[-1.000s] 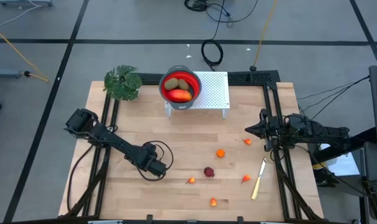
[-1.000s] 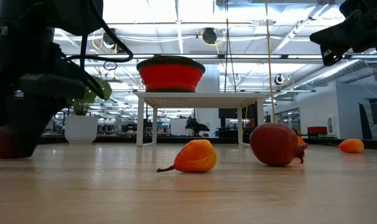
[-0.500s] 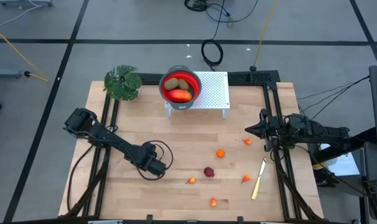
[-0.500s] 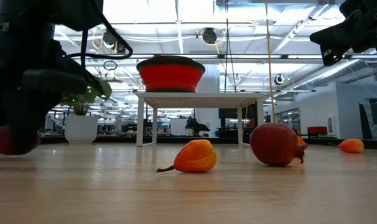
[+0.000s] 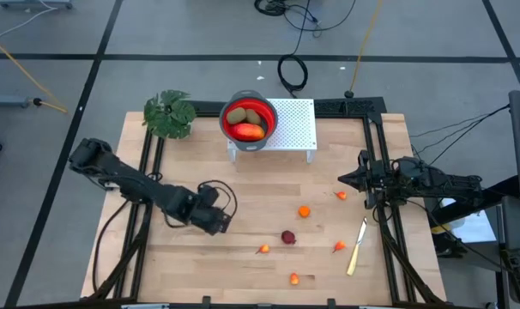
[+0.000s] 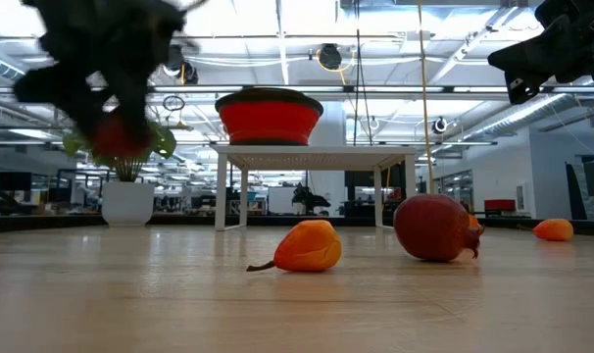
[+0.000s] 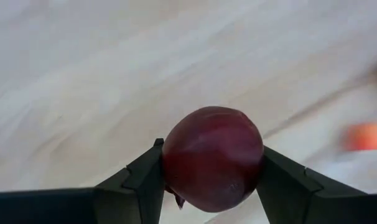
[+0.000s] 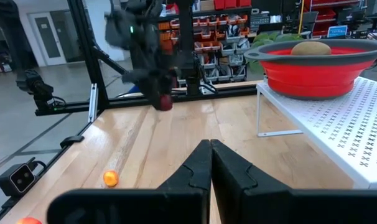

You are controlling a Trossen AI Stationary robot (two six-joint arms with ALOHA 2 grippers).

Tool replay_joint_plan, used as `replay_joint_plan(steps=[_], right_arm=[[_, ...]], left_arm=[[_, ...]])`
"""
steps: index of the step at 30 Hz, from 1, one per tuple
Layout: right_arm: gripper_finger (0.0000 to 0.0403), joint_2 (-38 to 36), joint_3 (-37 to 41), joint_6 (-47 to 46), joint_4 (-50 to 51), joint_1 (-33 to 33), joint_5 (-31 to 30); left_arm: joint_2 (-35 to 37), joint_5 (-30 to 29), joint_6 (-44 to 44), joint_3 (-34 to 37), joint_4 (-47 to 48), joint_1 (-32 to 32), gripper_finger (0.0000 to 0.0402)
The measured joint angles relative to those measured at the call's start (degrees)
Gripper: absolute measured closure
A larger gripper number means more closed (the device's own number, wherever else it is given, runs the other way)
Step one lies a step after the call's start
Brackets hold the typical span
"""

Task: Pick & Place Fruit
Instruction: Put the left pomegranate into the red strainer bowl

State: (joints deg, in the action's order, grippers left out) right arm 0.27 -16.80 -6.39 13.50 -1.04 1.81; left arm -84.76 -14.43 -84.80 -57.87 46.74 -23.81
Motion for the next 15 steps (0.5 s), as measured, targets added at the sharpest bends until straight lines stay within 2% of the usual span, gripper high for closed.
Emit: replay_joint_plan(steps=[4, 8, 15], right_arm=[[0.0403, 0.0, 0.0, 0.0, 0.0, 0.0, 0.0], [0.0403, 0.0, 0.0, 0.0, -0.1, 0.0, 0.0], [0.0403, 0.0, 0.0, 0.0, -0.4, 0.0, 0.0]], left_arm=[[4.2, -8.8, 8.7, 0.0, -10.5, 0.0, 0.0193], [6.9, -15.1, 21.0, 0.0, -22.5, 0.0, 0.0193], [7.6, -18.5, 44.2, 0.0, -42.2, 0.1, 0.0193]])
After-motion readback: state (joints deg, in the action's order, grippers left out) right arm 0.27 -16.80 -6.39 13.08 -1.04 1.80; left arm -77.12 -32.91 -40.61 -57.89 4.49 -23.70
